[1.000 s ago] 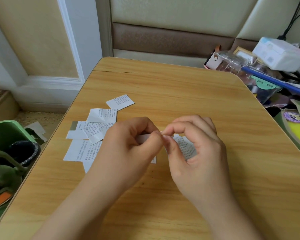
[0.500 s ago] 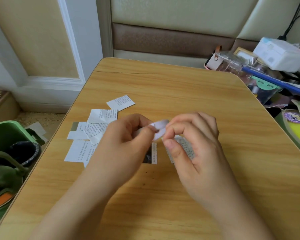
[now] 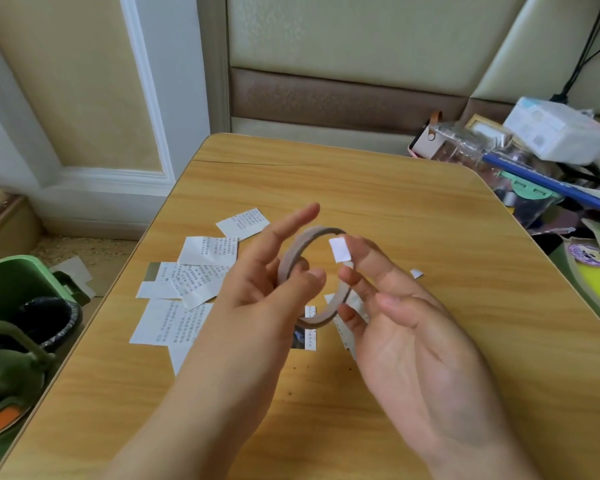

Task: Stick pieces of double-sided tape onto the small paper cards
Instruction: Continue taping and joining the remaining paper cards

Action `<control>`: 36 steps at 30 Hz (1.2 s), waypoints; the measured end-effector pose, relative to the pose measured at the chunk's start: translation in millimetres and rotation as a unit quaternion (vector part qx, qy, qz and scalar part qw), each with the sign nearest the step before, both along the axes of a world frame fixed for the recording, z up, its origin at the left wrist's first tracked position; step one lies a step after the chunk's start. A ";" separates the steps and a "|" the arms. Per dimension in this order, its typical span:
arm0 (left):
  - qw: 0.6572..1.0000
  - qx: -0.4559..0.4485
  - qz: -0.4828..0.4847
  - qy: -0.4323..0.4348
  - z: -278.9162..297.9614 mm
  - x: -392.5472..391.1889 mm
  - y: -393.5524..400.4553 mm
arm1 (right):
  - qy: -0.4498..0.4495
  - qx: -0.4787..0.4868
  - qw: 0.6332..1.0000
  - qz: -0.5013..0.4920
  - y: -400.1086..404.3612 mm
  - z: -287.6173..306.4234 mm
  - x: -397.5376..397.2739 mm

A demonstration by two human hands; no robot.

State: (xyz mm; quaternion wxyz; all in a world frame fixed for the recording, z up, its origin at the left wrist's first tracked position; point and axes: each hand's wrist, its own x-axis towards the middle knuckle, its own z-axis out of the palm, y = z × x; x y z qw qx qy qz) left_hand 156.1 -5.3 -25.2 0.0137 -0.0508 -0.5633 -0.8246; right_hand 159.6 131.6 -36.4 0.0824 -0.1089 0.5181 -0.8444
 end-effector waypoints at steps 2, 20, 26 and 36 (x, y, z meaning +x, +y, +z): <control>1.000 0.001 -0.007 0.004 1.4 1.1 0.5 | 0.007 -0.005 1.000 0.008 -0.6 1.3 0.4; 0.982 0.136 -0.066 -0.117 -0.5 -1.6 -4.6 | 0.088 0.214 0.971 -0.056 1.0 3.3 2.4; 0.966 0.187 -0.082 -0.157 1.5 -1.3 -6.7 | 0.172 0.355 0.911 -0.121 1.5 2.5 1.4; 0.950 0.235 -0.111 -0.173 -1.0 -3.8 -9.5 | 0.283 0.506 0.786 -0.215 7.9 -2.9 -3.9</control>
